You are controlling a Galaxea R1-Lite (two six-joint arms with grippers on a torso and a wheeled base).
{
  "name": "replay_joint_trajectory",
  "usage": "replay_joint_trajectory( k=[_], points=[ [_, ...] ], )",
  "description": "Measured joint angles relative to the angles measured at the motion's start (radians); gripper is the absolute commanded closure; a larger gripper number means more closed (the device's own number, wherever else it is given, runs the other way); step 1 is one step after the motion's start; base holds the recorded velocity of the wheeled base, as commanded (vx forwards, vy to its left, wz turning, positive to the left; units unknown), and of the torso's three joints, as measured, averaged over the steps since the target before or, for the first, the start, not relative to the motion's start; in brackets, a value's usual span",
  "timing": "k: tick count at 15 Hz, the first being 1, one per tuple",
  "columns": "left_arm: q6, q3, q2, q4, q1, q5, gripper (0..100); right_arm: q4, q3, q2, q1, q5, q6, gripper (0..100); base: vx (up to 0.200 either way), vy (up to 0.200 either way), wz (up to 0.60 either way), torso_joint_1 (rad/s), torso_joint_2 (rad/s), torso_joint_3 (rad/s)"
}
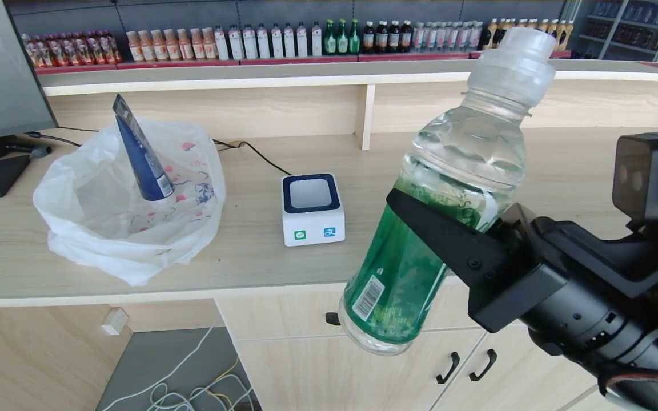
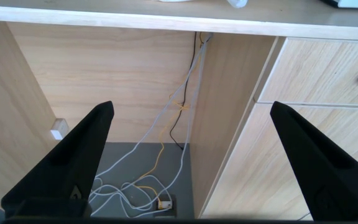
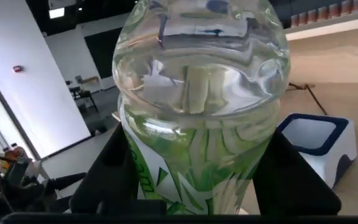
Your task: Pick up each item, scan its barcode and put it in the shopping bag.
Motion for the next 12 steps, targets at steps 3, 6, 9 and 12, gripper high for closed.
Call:
replay_joint_trajectory(
  k=[3, 6, 9, 12],
  points=[
    [0.0, 0.0, 0.0, 0.0, 0.0, 0.0, 0, 0.0, -0.023, 0.037, -0.027, -0.226, -0.123, 100, 0.0, 0.0, 0.0, 0.0, 0.0, 0.0],
    [0.0, 0.0, 0.0, 0.0, 0.0, 0.0, 0, 0.0, -0.042, 0.059, -0.112, -0.299, -0.231, 100, 0.0, 0.0, 0.0, 0.0, 0.0, 0.0],
    [0.0, 0.0, 0.0, 0.0, 0.0, 0.0, 0, 0.0, -0.063, 0.07, -0.147, -0.364, -0.274, 100, 0.0, 0.0, 0.0, 0.0, 0.0, 0.0],
    [0.0, 0.0, 0.0, 0.0, 0.0, 0.0, 0, 0.0, -0.086, 0.071, -0.163, -0.492, -0.289, 100, 0.0, 0.0, 0.0, 0.0, 0.0, 0.0]
  ],
)
